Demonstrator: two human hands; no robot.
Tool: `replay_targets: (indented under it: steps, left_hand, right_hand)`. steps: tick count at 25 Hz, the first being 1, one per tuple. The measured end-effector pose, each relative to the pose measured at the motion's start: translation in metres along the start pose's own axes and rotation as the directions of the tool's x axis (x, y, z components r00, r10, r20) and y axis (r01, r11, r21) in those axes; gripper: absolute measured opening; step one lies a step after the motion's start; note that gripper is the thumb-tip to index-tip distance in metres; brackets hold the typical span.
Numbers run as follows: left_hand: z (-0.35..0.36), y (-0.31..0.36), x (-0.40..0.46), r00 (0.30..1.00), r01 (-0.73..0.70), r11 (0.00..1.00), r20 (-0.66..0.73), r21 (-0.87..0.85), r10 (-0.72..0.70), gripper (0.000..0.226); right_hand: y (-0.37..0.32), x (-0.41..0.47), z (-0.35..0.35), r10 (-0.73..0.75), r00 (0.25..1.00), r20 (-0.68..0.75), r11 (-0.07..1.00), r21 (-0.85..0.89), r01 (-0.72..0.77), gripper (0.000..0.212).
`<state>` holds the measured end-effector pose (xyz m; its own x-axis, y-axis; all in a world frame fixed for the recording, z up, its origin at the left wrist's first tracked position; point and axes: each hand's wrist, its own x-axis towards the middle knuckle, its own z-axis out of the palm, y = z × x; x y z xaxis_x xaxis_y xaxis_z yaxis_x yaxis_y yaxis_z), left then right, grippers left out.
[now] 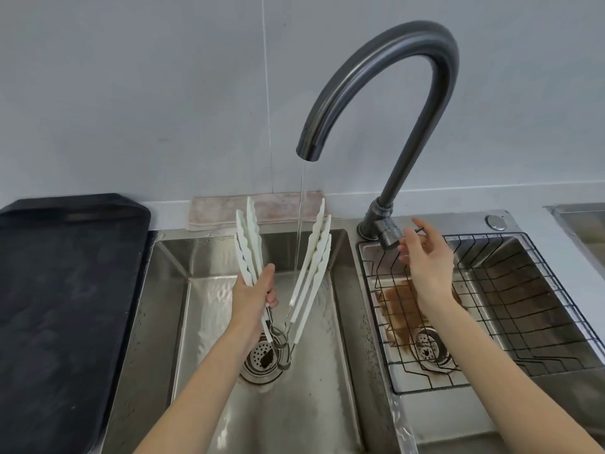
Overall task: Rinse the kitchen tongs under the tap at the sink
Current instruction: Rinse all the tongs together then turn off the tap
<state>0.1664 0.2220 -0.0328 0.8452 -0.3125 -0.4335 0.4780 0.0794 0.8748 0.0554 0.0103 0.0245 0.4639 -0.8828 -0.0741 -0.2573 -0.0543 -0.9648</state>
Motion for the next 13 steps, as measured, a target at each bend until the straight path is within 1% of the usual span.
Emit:
replay_targets:
  steps: [3, 5, 8, 10, 11, 13]
  left_hand:
    - [0.001, 0.0, 0.0, 1.0, 0.012, 1.0, -0.011, -0.005, -0.012, 0.025]
    - [0.001, 0.002, 0.001, 1.0, 0.024, 0.999, -0.016, -0.022, -0.024, 0.023]
    - [0.001, 0.002, 0.0, 0.999, 0.029, 0.999, -0.026, -0.038, -0.03, 0.021]
    - [0.0, 0.003, -0.001, 0.999, 0.034, 0.999, -0.032, -0.031, -0.035, 0.02]
    - [0.0, 0.002, -0.002, 0.999, 0.032, 0.999, -0.031, -0.026, -0.033, 0.02]
    - [-0.001, 0.003, -0.004, 0.999, 0.021, 0.999, -0.033, -0.025, -0.022, 0.02]
  right_hand:
    - [0.002, 0.004, 0.004, 0.002, 0.999, -0.046, 0.998, 0.067, 0.001, 0.031]
    - [0.002, 0.008, 0.006, 0.007, 0.999, -0.049, 0.995, 0.095, -0.002, 0.03]
    - [-0.005, 0.017, 0.008, -0.039, 0.999, -0.021, 0.999, 0.032, 0.04, 0.031]
    - [-0.01, 0.022, 0.008, -0.047, 0.999, -0.009, 0.999, 0.02, 0.048, 0.031]
    - [-0.012, 0.021, 0.009, -0.038, 0.999, -0.008, 0.999, 0.028, 0.038, 0.034]
    - [-0.016, 0.014, 0.012, -0.01, 1.0, -0.012, 0.999, 0.048, 0.01, 0.046]
